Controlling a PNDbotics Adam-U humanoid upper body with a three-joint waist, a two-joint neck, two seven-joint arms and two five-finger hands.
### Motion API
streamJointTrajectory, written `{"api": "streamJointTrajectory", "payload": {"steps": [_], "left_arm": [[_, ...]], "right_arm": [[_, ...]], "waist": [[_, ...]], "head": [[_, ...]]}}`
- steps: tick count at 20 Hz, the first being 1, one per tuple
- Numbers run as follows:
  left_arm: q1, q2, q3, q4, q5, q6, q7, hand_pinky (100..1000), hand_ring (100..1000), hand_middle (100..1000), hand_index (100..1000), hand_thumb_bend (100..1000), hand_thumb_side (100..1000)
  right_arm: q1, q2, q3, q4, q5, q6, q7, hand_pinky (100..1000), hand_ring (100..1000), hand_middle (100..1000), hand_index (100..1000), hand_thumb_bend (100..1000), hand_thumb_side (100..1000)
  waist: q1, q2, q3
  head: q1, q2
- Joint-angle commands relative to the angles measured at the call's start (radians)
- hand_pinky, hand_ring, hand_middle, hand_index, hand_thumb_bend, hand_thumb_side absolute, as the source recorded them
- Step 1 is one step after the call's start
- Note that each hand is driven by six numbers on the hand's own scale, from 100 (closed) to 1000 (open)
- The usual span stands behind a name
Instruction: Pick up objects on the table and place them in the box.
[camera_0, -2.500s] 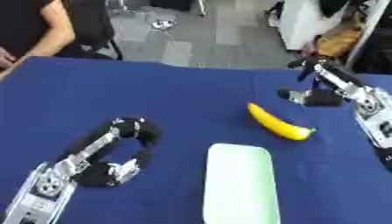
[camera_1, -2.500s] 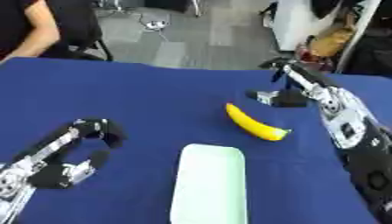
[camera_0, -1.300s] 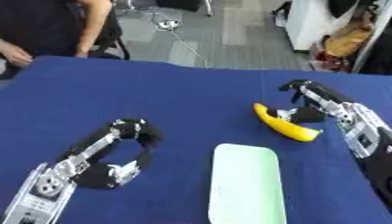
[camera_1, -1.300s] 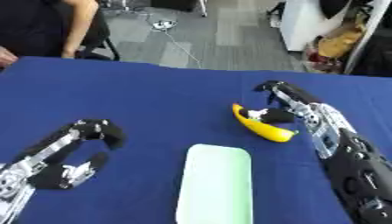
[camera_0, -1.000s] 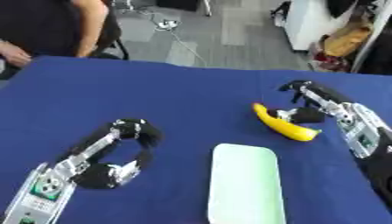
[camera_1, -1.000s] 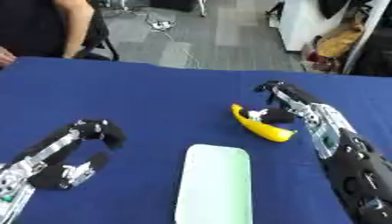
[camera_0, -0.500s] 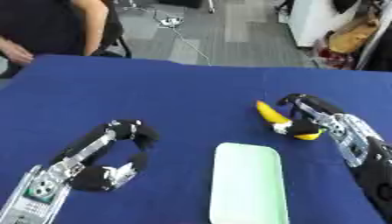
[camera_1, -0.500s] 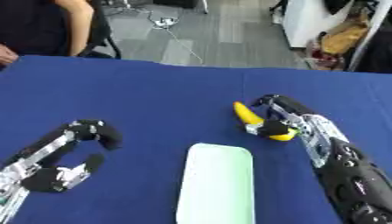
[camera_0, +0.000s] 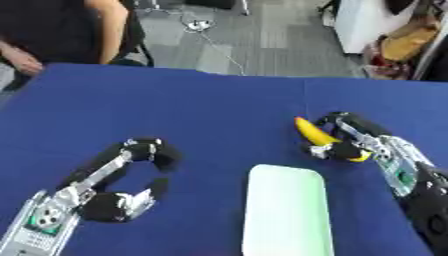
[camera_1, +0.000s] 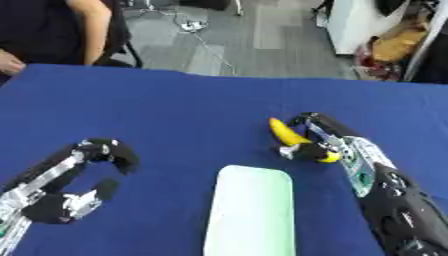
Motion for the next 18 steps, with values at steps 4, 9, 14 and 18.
{"api": "streamJointTrajectory", "payload": {"steps": [4, 9, 14, 18], "left_arm": [[-0.020, 0.009, 0.001, -0.021, 0.008, -0.005, -0.001, 559, 642, 653, 780, 100, 715], [-0.021, 0.009, 0.001, -0.021, 0.008, -0.006, 0.000, 559, 642, 653, 780, 100, 716], [-0.021, 0.008, 0.001, -0.022, 0.008, -0.006, -0.001, 559, 642, 653, 780, 100, 715], [-0.022, 0.008, 0.001, -0.022, 0.008, -0.007, -0.002, 559, 642, 653, 780, 100, 715]], "right_arm": [[0.006, -0.012, -0.002, 0.018, 0.034, 0.004, -0.013, 397, 607, 776, 832, 560, 680], [0.011, -0.012, -0.004, 0.025, 0.084, 0.000, -0.027, 393, 600, 763, 821, 549, 673], [0.014, -0.014, -0.005, 0.026, 0.131, -0.002, -0.039, 385, 587, 749, 808, 535, 661], [0.016, -0.016, 0.002, 0.030, 0.211, -0.002, -0.051, 410, 590, 735, 796, 522, 658]], "waist": [[0.010, -0.007, 0.011], [0.012, -0.004, 0.014], [0.011, -0.003, 0.013], [0.011, -0.002, 0.013]], "head": [[-0.011, -0.015], [-0.010, -0.014], [-0.009, -0.014], [-0.010, -0.014]]}}
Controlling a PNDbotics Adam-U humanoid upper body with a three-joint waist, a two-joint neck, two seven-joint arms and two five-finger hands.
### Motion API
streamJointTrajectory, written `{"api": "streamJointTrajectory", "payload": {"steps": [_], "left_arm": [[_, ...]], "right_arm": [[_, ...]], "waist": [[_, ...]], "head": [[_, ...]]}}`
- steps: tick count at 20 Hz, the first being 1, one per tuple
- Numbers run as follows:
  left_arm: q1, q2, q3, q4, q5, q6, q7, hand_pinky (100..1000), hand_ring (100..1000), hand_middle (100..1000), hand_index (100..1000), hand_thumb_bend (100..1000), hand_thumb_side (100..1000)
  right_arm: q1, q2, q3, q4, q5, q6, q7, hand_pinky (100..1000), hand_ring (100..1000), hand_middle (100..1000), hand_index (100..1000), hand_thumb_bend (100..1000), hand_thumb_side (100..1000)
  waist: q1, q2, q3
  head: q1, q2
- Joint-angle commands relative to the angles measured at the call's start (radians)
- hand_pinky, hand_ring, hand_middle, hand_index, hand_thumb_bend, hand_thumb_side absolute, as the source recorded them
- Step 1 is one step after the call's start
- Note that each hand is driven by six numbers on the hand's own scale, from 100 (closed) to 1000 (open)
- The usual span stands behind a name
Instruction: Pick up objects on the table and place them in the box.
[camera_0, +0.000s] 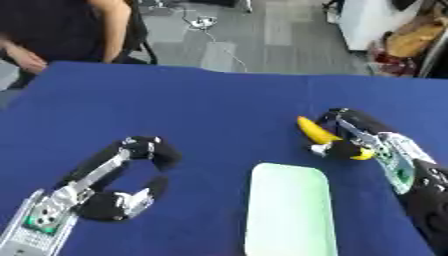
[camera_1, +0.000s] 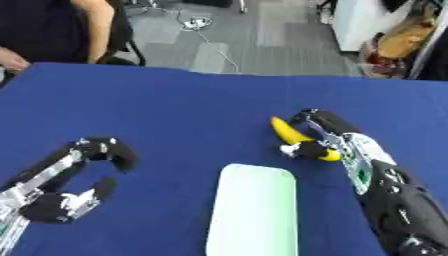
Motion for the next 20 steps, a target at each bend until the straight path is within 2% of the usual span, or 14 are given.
{"api": "streamJointTrajectory", "payload": {"steps": [1, 5, 14, 18, 20], "left_arm": [[-0.017, 0.009, 0.001, -0.021, 0.007, -0.004, -0.002, 559, 642, 653, 780, 100, 715], [-0.016, 0.009, 0.002, -0.021, 0.008, -0.004, -0.002, 559, 642, 652, 780, 100, 716], [-0.015, 0.009, 0.003, -0.021, 0.009, -0.004, -0.002, 559, 643, 653, 780, 100, 714], [-0.014, 0.009, 0.003, -0.021, 0.009, -0.004, -0.002, 560, 643, 653, 781, 100, 714], [-0.014, 0.009, 0.003, -0.020, 0.009, -0.004, -0.002, 559, 643, 653, 781, 100, 715]], "right_arm": [[0.007, -0.012, 0.000, 0.021, 0.078, 0.005, -0.008, 409, 589, 732, 794, 519, 658], [0.010, -0.014, -0.016, 0.031, 0.125, 0.019, -0.028, 403, 586, 729, 794, 519, 660], [0.015, -0.013, -0.025, 0.043, 0.157, 0.039, -0.065, 337, 525, 665, 751, 472, 625], [0.017, -0.013, -0.028, 0.041, 0.156, 0.038, -0.084, 243, 443, 575, 684, 366, 574], [0.018, -0.012, -0.030, 0.039, 0.149, 0.035, -0.100, 144, 356, 492, 611, 270, 524]], "waist": [[0.006, -0.010, 0.001], [0.006, -0.010, 0.000], [0.009, -0.012, -0.004], [0.010, -0.013, -0.006], [0.011, -0.014, -0.007]], "head": [[-0.006, -0.013], [-0.005, -0.014], [-0.007, -0.016], [-0.006, -0.017], [-0.006, -0.016]]}}
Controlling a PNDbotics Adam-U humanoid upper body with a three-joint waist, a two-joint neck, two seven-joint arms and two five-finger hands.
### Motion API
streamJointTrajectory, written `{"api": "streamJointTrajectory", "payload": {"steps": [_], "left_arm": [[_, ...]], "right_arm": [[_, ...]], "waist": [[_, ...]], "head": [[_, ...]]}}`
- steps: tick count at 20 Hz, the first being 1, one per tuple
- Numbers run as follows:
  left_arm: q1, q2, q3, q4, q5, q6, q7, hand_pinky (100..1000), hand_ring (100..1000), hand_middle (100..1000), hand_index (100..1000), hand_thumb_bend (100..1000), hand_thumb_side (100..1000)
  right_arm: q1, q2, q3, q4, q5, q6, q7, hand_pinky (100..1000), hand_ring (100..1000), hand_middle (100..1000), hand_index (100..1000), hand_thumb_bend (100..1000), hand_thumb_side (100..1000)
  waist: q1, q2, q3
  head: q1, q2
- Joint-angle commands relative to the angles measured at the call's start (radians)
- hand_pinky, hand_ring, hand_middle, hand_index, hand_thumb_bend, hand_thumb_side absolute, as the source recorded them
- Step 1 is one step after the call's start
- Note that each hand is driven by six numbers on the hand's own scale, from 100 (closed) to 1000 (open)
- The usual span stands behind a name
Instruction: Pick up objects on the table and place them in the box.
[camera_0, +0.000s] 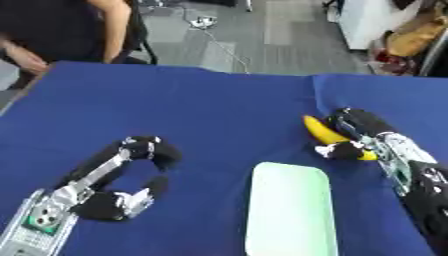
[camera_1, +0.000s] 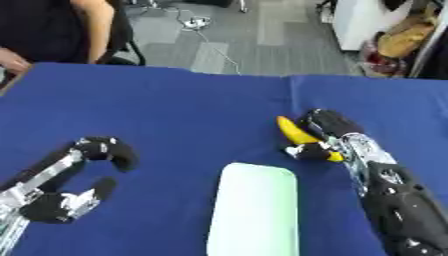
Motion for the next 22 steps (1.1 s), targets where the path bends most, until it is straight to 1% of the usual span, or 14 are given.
{"api": "streamJointTrajectory", "payload": {"steps": [1, 3, 4, 5, 6, 7, 10, 12, 13, 14, 16, 19, 20, 22], "left_arm": [[-0.013, 0.009, 0.003, -0.020, 0.009, -0.004, -0.002, 560, 644, 653, 781, 100, 714], [-0.012, 0.009, 0.003, -0.019, 0.009, -0.004, -0.003, 560, 644, 653, 781, 100, 715], [-0.012, 0.008, 0.003, -0.019, 0.009, -0.004, -0.003, 560, 644, 653, 781, 100, 715], [-0.011, 0.009, 0.003, -0.018, 0.009, -0.004, -0.003, 560, 644, 653, 781, 100, 715], [-0.010, 0.009, 0.004, -0.017, 0.009, -0.004, -0.002, 560, 644, 653, 781, 100, 715], [-0.010, 0.009, 0.004, -0.017, 0.009, -0.003, -0.002, 560, 644, 653, 781, 100, 716], [-0.008, 0.010, 0.005, -0.015, 0.009, -0.003, -0.002, 559, 644, 653, 781, 100, 716], [-0.008, 0.010, 0.005, -0.014, 0.009, -0.003, -0.002, 560, 644, 653, 781, 100, 716], [-0.008, 0.010, 0.005, -0.014, 0.009, -0.003, -0.002, 560, 644, 653, 781, 100, 716], [-0.007, 0.010, 0.004, -0.014, 0.009, -0.003, -0.002, 560, 644, 653, 781, 100, 716], [-0.006, 0.011, 0.005, -0.013, 0.009, -0.003, -0.002, 560, 644, 653, 781, 100, 717], [-0.006, 0.011, 0.005, -0.011, 0.009, -0.002, -0.003, 560, 644, 653, 781, 100, 717], [-0.006, 0.011, 0.005, -0.010, 0.009, -0.002, -0.003, 560, 645, 653, 781, 100, 717], [-0.006, 0.012, 0.005, -0.009, 0.009, -0.002, -0.003, 560, 645, 653, 781, 100, 717]], "right_arm": [[0.010, -0.013, -0.005, 0.019, 0.001, -0.001, -0.023, 100, 319, 456, 577, 227, 507], [0.012, -0.014, -0.008, 0.013, -0.013, -0.005, -0.056, 100, 247, 381, 517, 127, 500], [0.013, -0.016, -0.010, 0.009, -0.022, -0.007, -0.077, 100, 212, 342, 487, 100, 512], [0.014, -0.018, -0.013, 0.003, -0.032, -0.009, -0.103, 100, 176, 298, 460, 100, 516], [0.016, -0.021, -0.014, -0.004, -0.044, -0.013, -0.132, 100, 131, 250, 424, 100, 539], [0.018, -0.023, -0.016, -0.011, -0.057, -0.020, -0.164, 100, 102, 219, 406, 100, 548], [0.023, -0.028, -0.015, -0.016, -0.107, -0.039, -0.219, 100, 100, 185, 405, 100, 541], [0.024, -0.032, -0.012, -0.021, -0.142, -0.047, -0.234, 100, 100, 174, 407, 100, 560], [0.025, -0.035, -0.010, -0.024, -0.154, -0.048, -0.239, 100, 100, 172, 409, 100, 585], [0.026, -0.037, -0.009, -0.026, -0.164, -0.047, -0.244, 100, 100, 172, 408, 100, 576], [0.029, -0.039, -0.009, -0.029, -0.178, -0.042, -0.258, 100, 100, 167, 407, 100, 753], [0.035, -0.040, -0.007, -0.029, -0.195, -0.040, -0.282, 100, 100, 155, 396, 100, 782], [0.037, -0.041, -0.006, -0.029, -0.201, -0.042, -0.289, 100, 100, 135, 383, 100, 800], [0.042, -0.042, -0.004, -0.030, -0.216, -0.050, -0.303, 100, 100, 117, 375, 100, 800]], "waist": [[0.006, -0.015, -0.004], [0.006, -0.016, -0.006], [0.006, -0.017, -0.007], [0.006, -0.017, -0.007], [0.006, -0.018, -0.008], [0.006, -0.019, -0.009], [0.006, -0.022, -0.014], [0.006, -0.023, -0.017], [0.006, -0.024, -0.019], [0.006, -0.025, -0.020], [0.007, -0.026, -0.023], [0.006, -0.028, -0.026], [0.006, -0.028, -0.028], [0.006, -0.029, -0.030]], "head": [[-0.006, -0.016], [-0.005, -0.015], [-0.004, -0.015], [-0.003, -0.015], [-0.002, -0.015], [-0.001, -0.015], [0.001, -0.015], [0.001, -0.015], [0.002, -0.015], [0.002, -0.015], [0.002, -0.014], [0.003, -0.015], [0.003, -0.015], [0.004, -0.017]]}}
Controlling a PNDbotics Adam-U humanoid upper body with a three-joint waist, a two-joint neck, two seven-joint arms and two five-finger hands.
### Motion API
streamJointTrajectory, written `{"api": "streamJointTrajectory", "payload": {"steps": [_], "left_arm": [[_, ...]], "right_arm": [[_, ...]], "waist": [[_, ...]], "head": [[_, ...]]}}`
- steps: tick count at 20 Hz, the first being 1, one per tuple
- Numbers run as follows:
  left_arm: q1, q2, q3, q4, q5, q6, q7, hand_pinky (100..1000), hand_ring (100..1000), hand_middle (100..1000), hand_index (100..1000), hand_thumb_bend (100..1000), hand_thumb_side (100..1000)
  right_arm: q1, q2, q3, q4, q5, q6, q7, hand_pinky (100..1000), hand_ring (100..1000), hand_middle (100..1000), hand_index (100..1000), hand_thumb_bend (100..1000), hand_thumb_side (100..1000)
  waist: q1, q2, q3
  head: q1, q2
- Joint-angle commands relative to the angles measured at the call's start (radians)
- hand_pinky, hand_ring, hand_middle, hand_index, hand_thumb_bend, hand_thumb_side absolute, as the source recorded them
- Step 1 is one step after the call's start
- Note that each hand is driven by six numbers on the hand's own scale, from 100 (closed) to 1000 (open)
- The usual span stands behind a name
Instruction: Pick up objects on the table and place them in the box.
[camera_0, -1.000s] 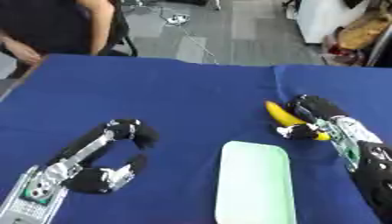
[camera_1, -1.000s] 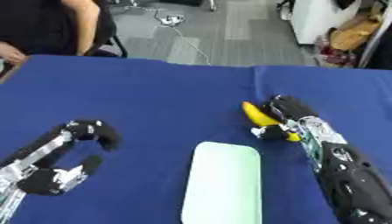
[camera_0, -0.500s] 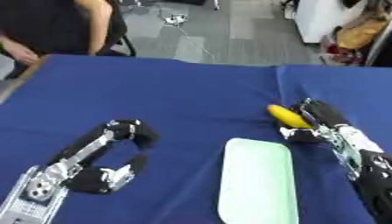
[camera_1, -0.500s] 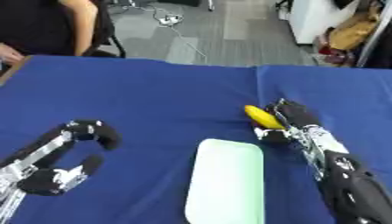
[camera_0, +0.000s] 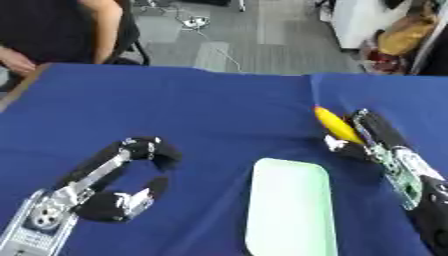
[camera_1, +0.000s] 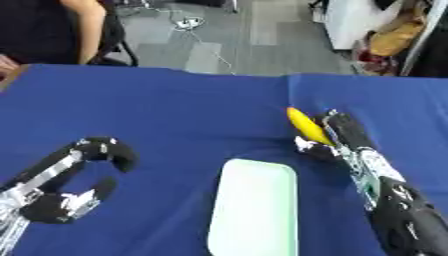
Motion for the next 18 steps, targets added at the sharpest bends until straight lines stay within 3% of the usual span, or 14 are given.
{"api": "streamJointTrajectory", "payload": {"steps": [1, 13, 18], "left_arm": [[-0.010, 0.012, 0.005, -0.010, 0.008, -0.002, -0.003, 560, 644, 653, 781, 100, 718], [-0.009, 0.013, 0.005, -0.008, 0.011, 0.000, -0.002, 560, 645, 654, 782, 100, 717], [-0.002, 0.017, 0.009, -0.001, 0.010, 0.003, 0.001, 560, 649, 653, 782, 100, 717]], "right_arm": [[-0.002, -0.025, 0.002, -0.014, -0.027, -0.010, -0.022, 100, 100, 111, 371, 100, 800], [0.005, -0.031, 0.025, -0.068, -0.069, -0.040, -0.010, 100, 100, 100, 363, 100, 790], [0.003, -0.047, 0.049, -0.157, -0.186, -0.066, 0.040, 100, 100, 100, 356, 100, 777]], "waist": [[0.005, -0.026, -0.003], [0.004, -0.038, -0.018], [0.003, -0.049, -0.033]], "head": [[0.004, -0.018], [0.004, -0.019], [0.009, -0.015]]}}
